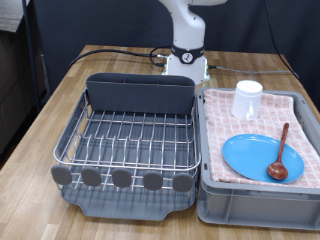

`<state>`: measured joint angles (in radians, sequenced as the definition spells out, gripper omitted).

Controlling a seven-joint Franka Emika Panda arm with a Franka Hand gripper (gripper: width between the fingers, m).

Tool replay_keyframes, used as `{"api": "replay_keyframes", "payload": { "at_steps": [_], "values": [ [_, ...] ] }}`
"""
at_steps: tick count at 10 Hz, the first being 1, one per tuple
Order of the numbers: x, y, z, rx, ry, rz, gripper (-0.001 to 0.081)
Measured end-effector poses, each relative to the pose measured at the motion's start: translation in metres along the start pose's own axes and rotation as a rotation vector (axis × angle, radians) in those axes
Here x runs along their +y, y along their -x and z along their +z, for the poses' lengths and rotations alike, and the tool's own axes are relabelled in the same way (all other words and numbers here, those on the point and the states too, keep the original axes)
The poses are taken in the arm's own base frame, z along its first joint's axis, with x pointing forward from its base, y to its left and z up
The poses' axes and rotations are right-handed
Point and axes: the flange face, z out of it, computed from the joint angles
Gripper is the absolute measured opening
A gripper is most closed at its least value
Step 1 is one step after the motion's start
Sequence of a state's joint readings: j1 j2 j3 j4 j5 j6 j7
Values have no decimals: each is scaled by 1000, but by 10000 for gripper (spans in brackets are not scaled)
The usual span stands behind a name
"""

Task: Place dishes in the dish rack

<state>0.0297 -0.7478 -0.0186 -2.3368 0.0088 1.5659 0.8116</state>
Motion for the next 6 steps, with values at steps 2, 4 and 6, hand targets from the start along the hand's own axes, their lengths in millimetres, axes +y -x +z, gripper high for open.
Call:
{"api": "replay_keyframes", "payload": {
  "at_steps": [2, 4, 6],
  "values": [
    [-12, 2, 3, 2, 16, 42, 802],
    [-43, 5, 5, 15, 35, 90, 802],
    [-77, 5, 10, 34, 12, 145, 802]
  ]
}}
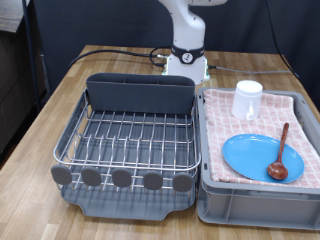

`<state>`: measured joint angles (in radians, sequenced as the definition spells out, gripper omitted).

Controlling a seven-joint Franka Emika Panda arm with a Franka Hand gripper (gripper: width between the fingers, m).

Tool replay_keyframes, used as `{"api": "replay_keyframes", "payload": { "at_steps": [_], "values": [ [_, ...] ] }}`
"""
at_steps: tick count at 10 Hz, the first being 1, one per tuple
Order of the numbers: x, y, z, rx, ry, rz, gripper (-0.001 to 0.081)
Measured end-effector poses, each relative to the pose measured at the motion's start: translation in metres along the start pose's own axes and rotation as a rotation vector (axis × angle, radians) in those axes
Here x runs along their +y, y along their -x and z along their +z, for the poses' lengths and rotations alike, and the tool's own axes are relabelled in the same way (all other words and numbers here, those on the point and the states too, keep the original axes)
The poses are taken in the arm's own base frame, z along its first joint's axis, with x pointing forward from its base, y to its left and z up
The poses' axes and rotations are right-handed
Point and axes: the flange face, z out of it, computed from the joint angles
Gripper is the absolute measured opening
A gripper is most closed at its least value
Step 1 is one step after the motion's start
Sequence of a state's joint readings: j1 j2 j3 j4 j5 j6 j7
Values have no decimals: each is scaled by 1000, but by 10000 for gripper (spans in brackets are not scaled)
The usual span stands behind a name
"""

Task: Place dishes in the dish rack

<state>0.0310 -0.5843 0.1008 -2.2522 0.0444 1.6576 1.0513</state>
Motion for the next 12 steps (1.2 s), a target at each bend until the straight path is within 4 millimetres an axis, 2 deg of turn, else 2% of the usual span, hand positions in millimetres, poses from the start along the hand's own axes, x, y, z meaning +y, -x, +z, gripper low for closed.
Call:
{"api": "replay_keyframes", "payload": {
  "at_steps": [3, 5, 8, 12],
  "values": [
    [-46, 9, 7, 10, -50, 76, 802],
    [-73, 8, 9, -15, -18, 55, 802],
    [-79, 7, 12, 7, -31, 42, 802],
    [-123, 16, 40, 44, -73, 27, 802]
  ]
}}
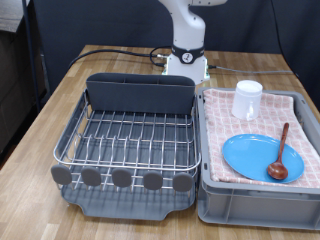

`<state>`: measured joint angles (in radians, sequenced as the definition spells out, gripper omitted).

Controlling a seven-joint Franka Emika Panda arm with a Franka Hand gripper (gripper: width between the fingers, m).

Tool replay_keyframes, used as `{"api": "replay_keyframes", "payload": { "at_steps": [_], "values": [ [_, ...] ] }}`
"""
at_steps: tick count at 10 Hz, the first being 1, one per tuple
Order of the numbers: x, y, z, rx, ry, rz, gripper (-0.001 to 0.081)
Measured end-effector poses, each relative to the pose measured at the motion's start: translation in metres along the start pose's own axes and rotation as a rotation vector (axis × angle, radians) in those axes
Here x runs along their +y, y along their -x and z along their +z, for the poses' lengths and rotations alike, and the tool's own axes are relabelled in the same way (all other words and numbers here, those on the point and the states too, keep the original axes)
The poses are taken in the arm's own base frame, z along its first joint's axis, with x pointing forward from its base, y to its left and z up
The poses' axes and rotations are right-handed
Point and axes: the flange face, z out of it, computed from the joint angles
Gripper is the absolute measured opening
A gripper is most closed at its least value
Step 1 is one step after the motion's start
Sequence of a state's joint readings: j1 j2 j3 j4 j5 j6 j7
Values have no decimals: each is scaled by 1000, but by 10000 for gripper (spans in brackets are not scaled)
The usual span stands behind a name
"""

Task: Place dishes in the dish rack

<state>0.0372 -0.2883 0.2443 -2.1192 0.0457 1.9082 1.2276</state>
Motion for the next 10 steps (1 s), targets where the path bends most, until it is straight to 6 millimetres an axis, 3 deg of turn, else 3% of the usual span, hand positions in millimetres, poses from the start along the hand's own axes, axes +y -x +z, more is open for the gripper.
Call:
{"api": "replay_keyframes", "payload": {
  "at_steps": [4, 8, 10],
  "values": [
    [-22, 17, 32, 18, -44, 103, 802],
    [-41, 29, 87, 76, -55, 89, 802],
    [-42, 30, 87, 92, -51, 77, 802]
  ]
}}
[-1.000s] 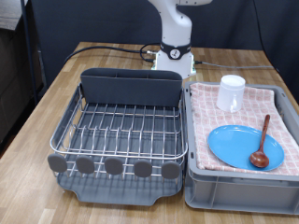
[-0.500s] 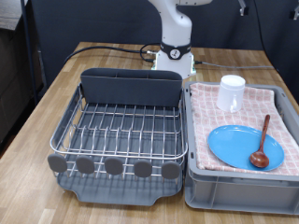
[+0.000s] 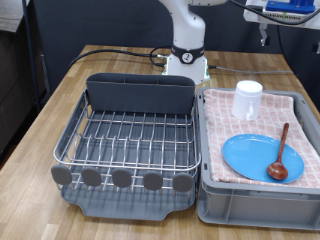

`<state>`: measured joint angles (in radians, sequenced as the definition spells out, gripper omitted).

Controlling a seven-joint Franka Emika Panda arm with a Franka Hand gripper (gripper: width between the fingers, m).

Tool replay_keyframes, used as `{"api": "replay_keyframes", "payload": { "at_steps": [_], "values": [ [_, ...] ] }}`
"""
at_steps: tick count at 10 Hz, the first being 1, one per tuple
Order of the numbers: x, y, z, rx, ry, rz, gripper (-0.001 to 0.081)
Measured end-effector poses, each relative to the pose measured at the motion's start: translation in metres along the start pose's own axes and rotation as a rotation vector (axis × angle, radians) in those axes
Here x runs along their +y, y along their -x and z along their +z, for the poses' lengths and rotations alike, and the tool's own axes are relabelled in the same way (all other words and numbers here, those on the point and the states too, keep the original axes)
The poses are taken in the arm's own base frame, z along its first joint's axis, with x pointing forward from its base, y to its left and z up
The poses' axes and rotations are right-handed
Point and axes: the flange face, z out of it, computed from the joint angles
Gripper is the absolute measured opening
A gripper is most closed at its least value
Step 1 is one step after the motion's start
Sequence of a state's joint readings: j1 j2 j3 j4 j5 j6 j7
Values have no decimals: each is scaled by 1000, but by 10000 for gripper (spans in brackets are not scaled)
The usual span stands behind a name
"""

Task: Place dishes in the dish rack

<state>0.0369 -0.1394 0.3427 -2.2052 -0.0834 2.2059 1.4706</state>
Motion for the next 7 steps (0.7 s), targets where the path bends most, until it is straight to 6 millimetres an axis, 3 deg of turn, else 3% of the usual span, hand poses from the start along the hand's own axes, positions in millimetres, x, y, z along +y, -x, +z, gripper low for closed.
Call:
{"api": "replay_keyframes", "payload": {
  "at_steps": [7],
  "values": [
    [-28, 41, 56, 106, -49, 29, 802]
  ]
}}
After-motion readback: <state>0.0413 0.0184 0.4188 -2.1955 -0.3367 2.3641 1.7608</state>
